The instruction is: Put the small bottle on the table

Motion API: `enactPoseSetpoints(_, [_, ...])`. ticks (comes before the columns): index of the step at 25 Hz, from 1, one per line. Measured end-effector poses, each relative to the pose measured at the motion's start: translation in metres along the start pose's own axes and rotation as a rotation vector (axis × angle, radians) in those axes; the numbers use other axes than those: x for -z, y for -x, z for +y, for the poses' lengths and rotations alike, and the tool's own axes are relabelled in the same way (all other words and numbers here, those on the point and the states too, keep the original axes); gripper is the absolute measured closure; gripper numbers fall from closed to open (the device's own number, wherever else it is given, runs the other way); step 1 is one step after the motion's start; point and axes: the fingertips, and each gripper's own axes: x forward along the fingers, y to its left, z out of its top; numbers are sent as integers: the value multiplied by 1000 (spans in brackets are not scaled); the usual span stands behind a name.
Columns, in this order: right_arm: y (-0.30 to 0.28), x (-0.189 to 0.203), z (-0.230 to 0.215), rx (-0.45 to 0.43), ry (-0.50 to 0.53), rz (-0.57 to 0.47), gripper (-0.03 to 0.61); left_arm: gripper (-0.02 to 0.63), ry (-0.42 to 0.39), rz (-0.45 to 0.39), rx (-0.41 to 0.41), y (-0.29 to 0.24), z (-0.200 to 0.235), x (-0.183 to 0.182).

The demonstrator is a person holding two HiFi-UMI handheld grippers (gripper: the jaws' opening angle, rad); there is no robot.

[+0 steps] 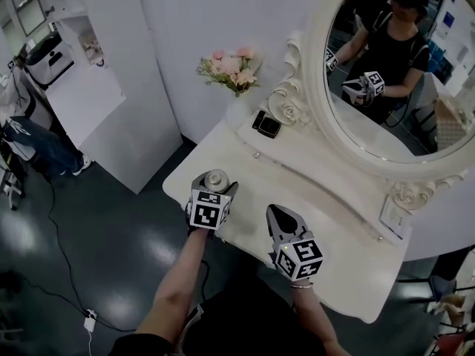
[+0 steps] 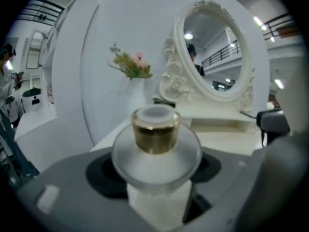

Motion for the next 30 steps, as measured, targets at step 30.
enactPoseSetpoints(30, [-23,1,-45,27,-29,40,574,273,-116,95,22,-126,1,-25])
